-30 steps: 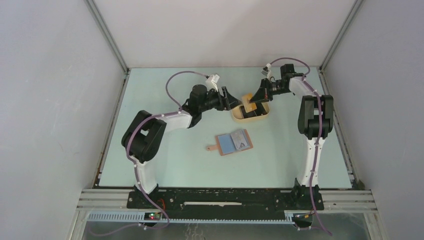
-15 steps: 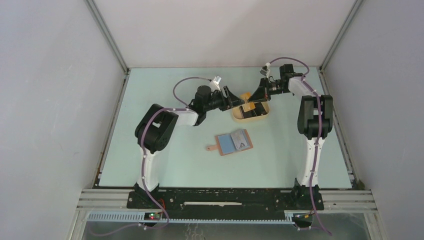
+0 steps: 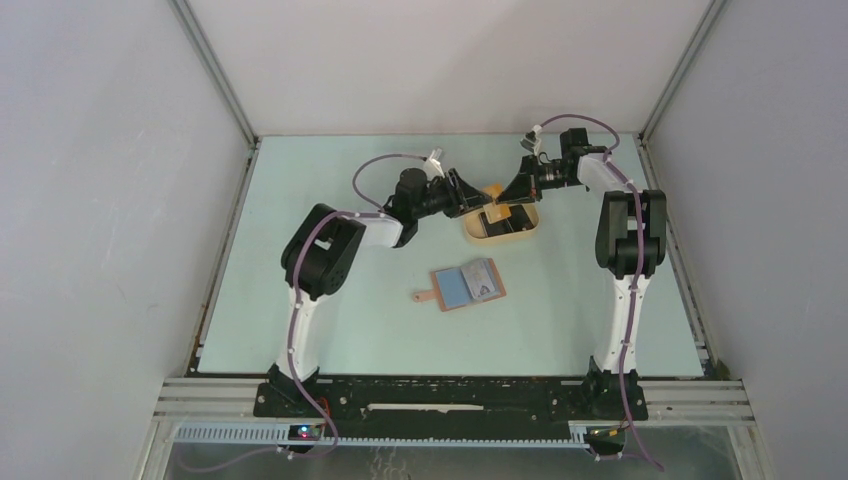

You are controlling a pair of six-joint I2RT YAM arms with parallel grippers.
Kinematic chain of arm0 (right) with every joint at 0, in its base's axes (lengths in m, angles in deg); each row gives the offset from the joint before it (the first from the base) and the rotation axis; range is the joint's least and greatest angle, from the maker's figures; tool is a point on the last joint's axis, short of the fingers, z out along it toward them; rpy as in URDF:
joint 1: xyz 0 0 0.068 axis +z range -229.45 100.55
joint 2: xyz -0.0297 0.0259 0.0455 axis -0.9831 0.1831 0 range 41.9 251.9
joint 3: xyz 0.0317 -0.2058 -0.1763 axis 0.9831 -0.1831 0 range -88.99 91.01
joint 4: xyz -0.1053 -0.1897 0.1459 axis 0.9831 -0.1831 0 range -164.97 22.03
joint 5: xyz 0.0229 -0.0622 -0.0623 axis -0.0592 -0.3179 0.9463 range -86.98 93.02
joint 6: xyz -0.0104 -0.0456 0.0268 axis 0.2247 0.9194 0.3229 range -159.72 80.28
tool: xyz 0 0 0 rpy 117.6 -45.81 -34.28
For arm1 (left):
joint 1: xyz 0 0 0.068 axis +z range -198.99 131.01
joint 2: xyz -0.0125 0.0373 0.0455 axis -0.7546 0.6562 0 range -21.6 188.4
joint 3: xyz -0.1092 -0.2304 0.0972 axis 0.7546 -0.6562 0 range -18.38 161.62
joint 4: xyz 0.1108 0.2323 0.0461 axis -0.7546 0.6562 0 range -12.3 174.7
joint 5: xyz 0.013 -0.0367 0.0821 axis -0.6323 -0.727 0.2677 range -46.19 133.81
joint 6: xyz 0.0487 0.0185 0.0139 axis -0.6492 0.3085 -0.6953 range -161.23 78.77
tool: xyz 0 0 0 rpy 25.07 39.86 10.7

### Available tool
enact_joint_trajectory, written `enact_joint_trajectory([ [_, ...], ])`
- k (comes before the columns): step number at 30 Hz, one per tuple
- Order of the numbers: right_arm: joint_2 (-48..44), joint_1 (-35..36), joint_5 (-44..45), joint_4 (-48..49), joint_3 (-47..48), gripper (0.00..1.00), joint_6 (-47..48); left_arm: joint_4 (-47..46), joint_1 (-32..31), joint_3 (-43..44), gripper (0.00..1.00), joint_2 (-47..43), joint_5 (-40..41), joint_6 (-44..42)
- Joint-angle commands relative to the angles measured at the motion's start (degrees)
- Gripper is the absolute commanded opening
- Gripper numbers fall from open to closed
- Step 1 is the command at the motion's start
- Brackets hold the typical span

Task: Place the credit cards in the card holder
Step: Pick up the credit card from the storage box.

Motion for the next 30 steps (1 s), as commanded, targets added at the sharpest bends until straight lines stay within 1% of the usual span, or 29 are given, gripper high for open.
enact_joint_trajectory([
  [1, -1.7, -0.1, -1.6, -0.9, 1.3, 0.0, 0.5, -1.4, 0.4, 3.6, 0.46, 0.8, -1.7, 1.0],
  [4, -1.5, 0.0, -1.6, -0.9, 1.3, 0.0, 0.4, -1.5, 0.3, 4.3, 0.43, 1.5, -2.3, 1.3],
  [6, -1.4, -0.1, -1.3, -1.1, 1.5, 0.0, 0.4, -1.5, 0.3, 4.7, 0.37, 1.8, -2.9, 1.4],
  [9, -1.4, -0.1, -0.4, -1.1, 1.6, 0.01, 0.4, -2.4, 0.2, 5.1, 0.19, 2.5, -3.7, 2.0],
  [10, -1.3, -0.1, -0.3, -1.2, 1.6, 0.01, 0.4, -2.9, 0.2, 5.3, 0.08, 2.8, -4.1, 2.3],
  [11, -1.3, -0.1, 0.0, -1.2, 1.5, 0.02, 0.4, -3.4, 0.2, 5.4, 0.01, 3.1, -4.4, 2.6],
  [12, -1.3, -0.2, 0.3, -1.3, 1.6, 0.03, 0.4, -3.8, 0.2, 5.5, 0.0, 3.3, -4.6, 2.8],
  [15, -1.0, -0.4, 1.0, -2.0, 1.9, 0.11, 1.1, -4.5, 0.3, 5.8, 0.0, 4.0, -5.5, 2.8],
  [22, 0.2, -0.7, 0.7, -5.2, 3.1, 0.37, 4.3, -10.0, 1.1, 6.2, 0.0, 5.8, -8.0, 6.0],
  [24, 0.7, -0.7, 0.5, -6.8, 3.5, 0.42, 5.5, -11.8, 1.4, 6.3, 0.0, 6.1, -8.9, 7.1],
  [26, 1.1, -0.7, 0.1, -7.8, 4.1, 0.45, 6.4, -13.0, 1.5, 6.4, 0.0, 6.3, -9.5, 7.5],
  [30, 2.1, -0.6, -0.4, -10.0, 5.1, 0.47, 8.2, -16.0, 1.6, 7.0, 0.0, 7.4, -11.1, 9.6],
])
